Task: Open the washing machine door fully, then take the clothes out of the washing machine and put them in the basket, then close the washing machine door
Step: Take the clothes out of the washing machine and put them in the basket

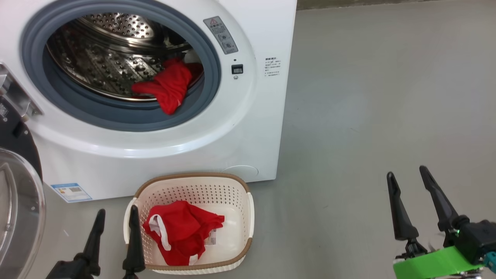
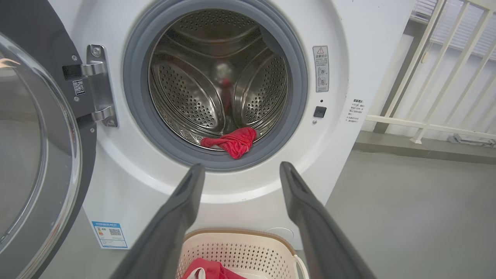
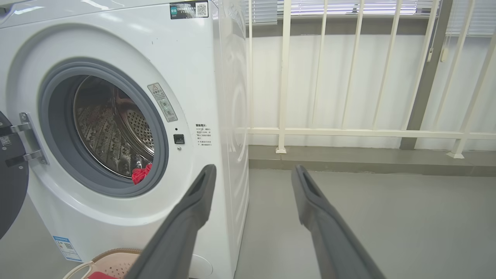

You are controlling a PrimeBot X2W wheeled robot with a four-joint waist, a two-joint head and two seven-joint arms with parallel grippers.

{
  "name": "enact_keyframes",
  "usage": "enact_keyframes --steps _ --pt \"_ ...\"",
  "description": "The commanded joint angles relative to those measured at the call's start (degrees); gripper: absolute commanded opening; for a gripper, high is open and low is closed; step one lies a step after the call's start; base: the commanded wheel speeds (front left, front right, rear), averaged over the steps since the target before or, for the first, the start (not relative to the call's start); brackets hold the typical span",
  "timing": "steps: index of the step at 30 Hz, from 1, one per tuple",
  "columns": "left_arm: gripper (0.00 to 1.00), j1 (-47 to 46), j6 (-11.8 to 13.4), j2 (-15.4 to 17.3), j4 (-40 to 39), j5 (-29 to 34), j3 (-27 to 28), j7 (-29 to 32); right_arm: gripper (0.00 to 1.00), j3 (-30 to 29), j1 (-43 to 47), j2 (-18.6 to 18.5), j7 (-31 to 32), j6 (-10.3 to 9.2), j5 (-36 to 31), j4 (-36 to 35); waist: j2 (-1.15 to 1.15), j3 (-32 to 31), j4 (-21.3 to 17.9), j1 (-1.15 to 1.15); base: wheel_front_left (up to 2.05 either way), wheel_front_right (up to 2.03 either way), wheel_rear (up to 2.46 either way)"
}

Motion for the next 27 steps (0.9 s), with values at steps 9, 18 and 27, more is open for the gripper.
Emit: enact_keyframes --steps 9,18,27 --pt "1.0 0.6 0.74 0.99 -2.03 0.76 1.0 -0.55 1.0 1.34 1.13 -0.61 -0.36 0.35 1.24 -1.88 0.0 -0.36 0.28 0.0 0.0 0.0 0.0" --pt "1.0 0.61 0.94 1.43 -1.85 0.72 0.51 -0.46 1.0 1.54 1.48 -0.61 -0.36 0.35 1.27 -1.97 0.0 -0.54 0.61 0.0 0.0 0.0 0.0" --pt "1.0 0.41 0.91 1.28 -1.73 -0.61 -0.11 -0.39 1.0 1.94 1.28 -0.61 -0.36 0.35 1.12 -2.08 0.0 0.23 0.57 0.0 0.0 0.0 0.0"
